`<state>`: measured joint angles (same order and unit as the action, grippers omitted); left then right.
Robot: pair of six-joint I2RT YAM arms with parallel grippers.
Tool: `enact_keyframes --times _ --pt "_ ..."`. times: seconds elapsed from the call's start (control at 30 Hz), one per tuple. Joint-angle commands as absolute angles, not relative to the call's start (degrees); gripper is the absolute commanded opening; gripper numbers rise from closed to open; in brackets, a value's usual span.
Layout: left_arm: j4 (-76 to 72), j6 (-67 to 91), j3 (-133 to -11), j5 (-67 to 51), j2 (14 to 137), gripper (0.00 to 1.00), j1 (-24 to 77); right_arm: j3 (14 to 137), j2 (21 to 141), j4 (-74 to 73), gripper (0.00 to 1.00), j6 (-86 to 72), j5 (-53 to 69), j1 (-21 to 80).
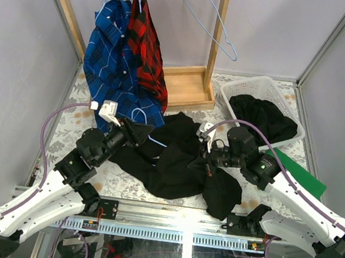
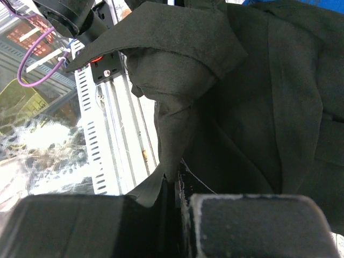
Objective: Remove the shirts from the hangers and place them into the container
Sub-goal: Pick up the hanger from the clothesline.
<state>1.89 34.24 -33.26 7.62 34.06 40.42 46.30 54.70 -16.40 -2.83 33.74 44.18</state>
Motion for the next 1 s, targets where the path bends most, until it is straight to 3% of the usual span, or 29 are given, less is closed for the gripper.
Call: enact_keyframes --times 0.0,0.23,0.33,0.4,0.53,0.6,0.7,0.83,0.97 --pt "-6.25 37.36 -31.08 7.93 33.06 0.4 40.17 46.76 53.72 -14.93 0.01 -2.24 35.13 44.03" --pt "-4.82 36.52 -31.49 7.48 34.49 0.24 40.21 46.64 53.21 -14.41 0.01 -2.38 34.36 44.03" --pt "-3.56 35.54 -31.99 7.49 34.75 0.08 40.17 46.09 53.07 -13.62 0.03 -2.46 34.03 43.97" --pt "-3.16 34.7 -32.12 7.43 34.52 0.01 40.17 46.43 53.31 -13.81 0.2 -2.66 32.63 44.03" --pt "-0.22 30.59 -32.42 8.57 34.0 0.0 40.18 48.62 53.45 -16.08 0.6 -4.52 22.85 43.96" --pt "4.02 27.98 -33.31 11.33 35.03 0.0 40.17 49.64 52.84 -17.19 0.73 -5.44 18.4 44.03" --pt "8.29 25.21 -34.24 13.79 37.19 0.0 40.34 49.79 51.07 -16.71 0.85 -6.95 17.12 44.0" --pt "7.57 24.97 -33.68 15.78 37.53 0.0 42.36 47.33 50.03 -12.38 0.91 -7.79 20.35 44.02" --pt "7.47 24.18 -34.63 18.24 37.87 0.0 45.48 49.08 53.96 -11.58 0.91 -9.27 21.14 44.03"
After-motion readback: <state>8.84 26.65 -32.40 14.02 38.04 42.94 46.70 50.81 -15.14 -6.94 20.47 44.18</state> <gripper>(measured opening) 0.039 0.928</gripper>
